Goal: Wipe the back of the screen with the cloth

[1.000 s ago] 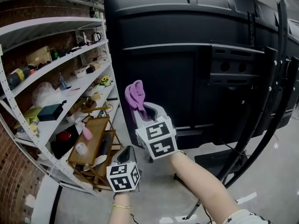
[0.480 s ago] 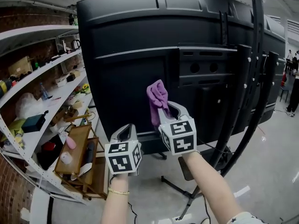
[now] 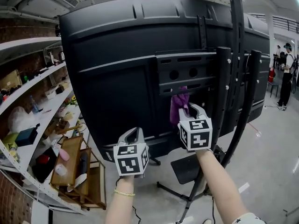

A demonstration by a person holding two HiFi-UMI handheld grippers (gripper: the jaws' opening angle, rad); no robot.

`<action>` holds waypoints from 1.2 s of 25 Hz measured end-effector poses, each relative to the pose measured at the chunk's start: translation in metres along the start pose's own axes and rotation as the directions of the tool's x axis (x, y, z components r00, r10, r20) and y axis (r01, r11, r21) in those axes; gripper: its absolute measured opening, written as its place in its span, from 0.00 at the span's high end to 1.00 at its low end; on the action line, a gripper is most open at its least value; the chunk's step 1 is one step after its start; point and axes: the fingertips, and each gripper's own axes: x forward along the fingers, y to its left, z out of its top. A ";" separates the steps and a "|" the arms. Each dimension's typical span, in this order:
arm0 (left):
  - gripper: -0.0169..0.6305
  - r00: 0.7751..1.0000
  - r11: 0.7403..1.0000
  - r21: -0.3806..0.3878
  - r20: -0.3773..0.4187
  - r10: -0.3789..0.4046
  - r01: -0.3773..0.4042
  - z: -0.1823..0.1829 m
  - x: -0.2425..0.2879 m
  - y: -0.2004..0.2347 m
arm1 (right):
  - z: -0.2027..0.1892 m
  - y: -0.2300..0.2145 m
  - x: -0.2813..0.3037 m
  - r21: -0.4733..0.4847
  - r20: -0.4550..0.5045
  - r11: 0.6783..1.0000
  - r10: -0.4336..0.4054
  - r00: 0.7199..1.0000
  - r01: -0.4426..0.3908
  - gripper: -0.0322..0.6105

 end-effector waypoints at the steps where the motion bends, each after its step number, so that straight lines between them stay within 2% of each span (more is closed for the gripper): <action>1: 0.96 1.000 1.000 0.006 0.000 0.001 -0.001 0.003 0.000 0.000 | 0.003 0.005 -0.002 -0.010 0.007 1.000 0.005 1.000 -0.005 0.85; 4: 0.96 1.000 0.999 0.024 0.007 0.024 -0.024 0.014 -0.004 0.007 | 0.014 0.041 -0.008 -0.016 0.025 0.999 0.051 0.998 -0.050 0.85; 7: 0.96 0.998 0.998 0.015 0.025 0.058 -0.058 0.032 -0.018 0.029 | 0.039 0.104 -0.018 -0.019 0.060 0.986 0.166 0.984 -0.165 0.85; 10: 0.96 0.993 0.993 -0.010 0.038 0.114 -0.114 0.052 -0.036 0.065 | 0.081 0.169 -0.021 -0.034 0.123 0.953 0.303 0.945 -0.301 0.85; 14: 0.96 0.985 0.985 -0.022 0.029 0.171 -0.171 0.084 -0.058 0.116 | 0.149 0.227 -0.005 -0.054 0.188 0.909 0.416 0.890 -0.414 0.85; 17: 0.96 0.972 0.974 -0.013 0.047 0.229 -0.228 0.121 -0.073 0.154 | 0.197 0.256 0.010 -0.054 0.205 0.877 0.478 0.854 -0.477 0.85; 20: 0.96 0.961 0.965 -0.003 0.084 0.262 -0.263 0.164 -0.087 0.182 | 0.242 0.277 0.026 -0.082 0.221 0.862 0.504 0.835 -0.499 0.85; 23: 0.96 0.958 0.962 0.026 0.105 0.267 -0.271 0.195 -0.090 0.189 | 0.274 0.287 0.040 -0.124 0.213 0.865 0.502 0.838 -0.486 0.85; 25: 0.96 0.954 0.956 0.063 0.111 0.278 -0.286 0.211 -0.085 0.189 | 0.287 0.284 0.048 -0.128 0.195 0.873 0.487 0.852 -0.470 0.85; 27: 0.96 0.954 0.954 0.091 0.115 0.276 -0.286 0.222 -0.077 0.183 | 0.293 0.265 0.056 -0.118 0.182 0.897 0.441 0.879 -0.426 0.85; 30: 0.96 0.963 0.965 0.091 0.137 0.233 -0.247 0.237 -0.062 0.164 | 0.294 0.213 0.067 -0.085 0.163 0.942 0.335 0.928 -0.326 0.85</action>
